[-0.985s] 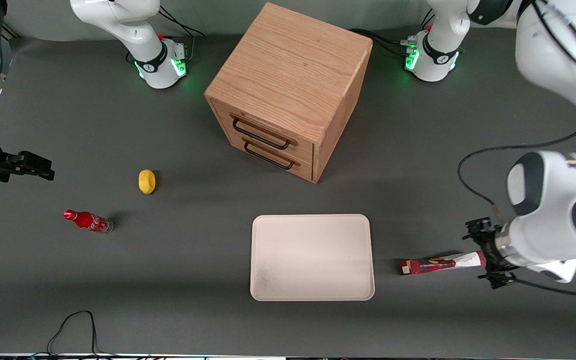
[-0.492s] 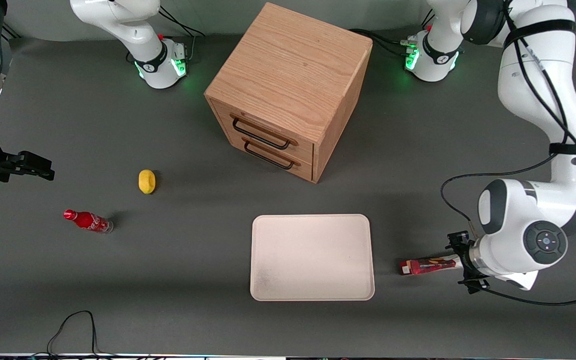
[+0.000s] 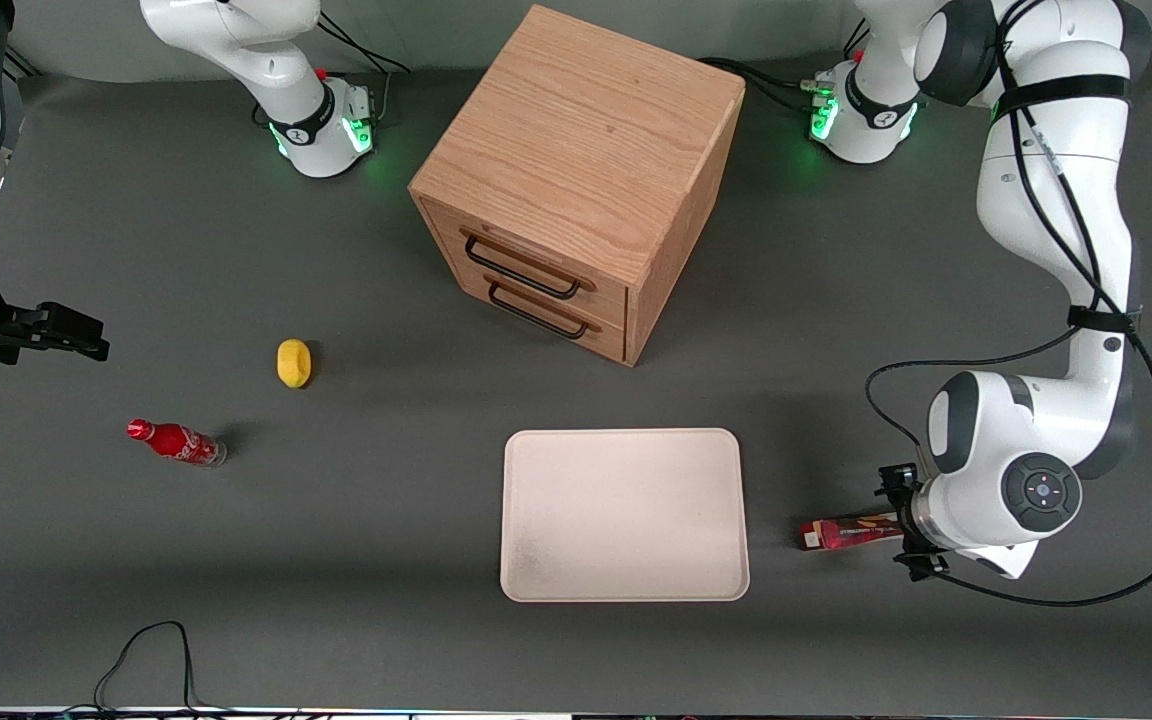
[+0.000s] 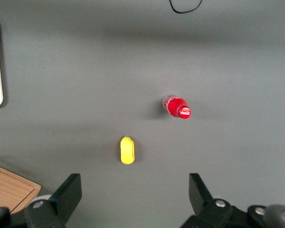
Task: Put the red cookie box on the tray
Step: 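Close the left gripper on the box end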
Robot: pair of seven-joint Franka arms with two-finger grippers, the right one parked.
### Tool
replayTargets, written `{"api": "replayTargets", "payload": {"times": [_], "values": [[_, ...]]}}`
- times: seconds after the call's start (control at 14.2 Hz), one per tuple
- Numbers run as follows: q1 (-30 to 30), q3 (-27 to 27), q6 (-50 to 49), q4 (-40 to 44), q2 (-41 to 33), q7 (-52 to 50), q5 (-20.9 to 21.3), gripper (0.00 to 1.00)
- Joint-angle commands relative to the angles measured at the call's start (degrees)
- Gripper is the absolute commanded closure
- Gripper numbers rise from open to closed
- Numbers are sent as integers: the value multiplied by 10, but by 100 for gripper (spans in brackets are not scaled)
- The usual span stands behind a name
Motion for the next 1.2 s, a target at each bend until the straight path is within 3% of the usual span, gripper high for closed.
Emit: {"api": "replayTargets", "payload": {"times": [0.0, 0.07, 0.14, 0.21, 0.77, 1.13], "values": [[-4, 3, 23, -16, -4, 9, 9, 22], [-3, 3, 23, -17, -5, 9, 8, 61], [-2, 3, 22, -17, -6, 9, 8, 89], [-1, 3, 20, -17, -7, 9, 8, 100], [-1, 3, 12, -2, -21, 12, 9, 100], [-1, 3, -45, 10, -98, 27, 11, 100]]}}
